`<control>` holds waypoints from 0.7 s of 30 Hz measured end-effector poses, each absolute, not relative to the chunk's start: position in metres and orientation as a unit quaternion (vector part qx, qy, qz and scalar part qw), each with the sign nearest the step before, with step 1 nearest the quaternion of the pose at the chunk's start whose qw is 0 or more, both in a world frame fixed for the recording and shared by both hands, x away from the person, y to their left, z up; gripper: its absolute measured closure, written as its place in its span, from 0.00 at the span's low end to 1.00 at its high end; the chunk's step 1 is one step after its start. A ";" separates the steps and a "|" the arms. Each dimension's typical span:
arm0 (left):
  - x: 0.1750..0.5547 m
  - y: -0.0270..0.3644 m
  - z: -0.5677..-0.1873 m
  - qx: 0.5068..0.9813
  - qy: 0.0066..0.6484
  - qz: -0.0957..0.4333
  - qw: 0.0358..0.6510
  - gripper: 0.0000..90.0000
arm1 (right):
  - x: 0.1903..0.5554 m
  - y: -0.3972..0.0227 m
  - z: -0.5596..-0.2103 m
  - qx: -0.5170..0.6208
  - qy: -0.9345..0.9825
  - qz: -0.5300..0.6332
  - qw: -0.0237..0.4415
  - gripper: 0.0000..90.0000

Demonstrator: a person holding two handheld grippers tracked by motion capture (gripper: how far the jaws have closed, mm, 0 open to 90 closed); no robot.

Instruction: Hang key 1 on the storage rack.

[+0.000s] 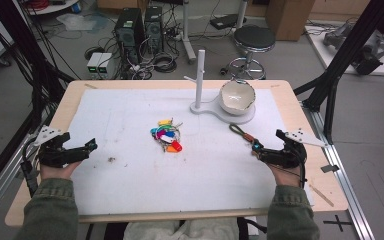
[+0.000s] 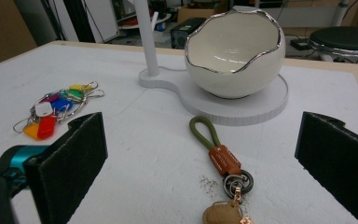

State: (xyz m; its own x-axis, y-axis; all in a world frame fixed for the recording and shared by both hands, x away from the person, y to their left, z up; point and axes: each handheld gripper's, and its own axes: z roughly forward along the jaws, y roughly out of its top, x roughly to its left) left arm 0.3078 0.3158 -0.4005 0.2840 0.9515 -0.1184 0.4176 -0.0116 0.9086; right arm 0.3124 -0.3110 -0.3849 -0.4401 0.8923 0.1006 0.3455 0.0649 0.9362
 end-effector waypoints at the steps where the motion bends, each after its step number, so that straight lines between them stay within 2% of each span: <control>1: 0.309 0.315 -0.402 0.653 0.525 0.283 0.467 0.02 | 0.312 -0.311 -0.385 0.457 0.679 0.509 0.268 0.01; 21: 0.301 0.308 -0.404 0.660 0.516 0.279 0.470 0.02 | 0.315 -0.301 -0.382 0.442 0.696 0.507 0.251 0.01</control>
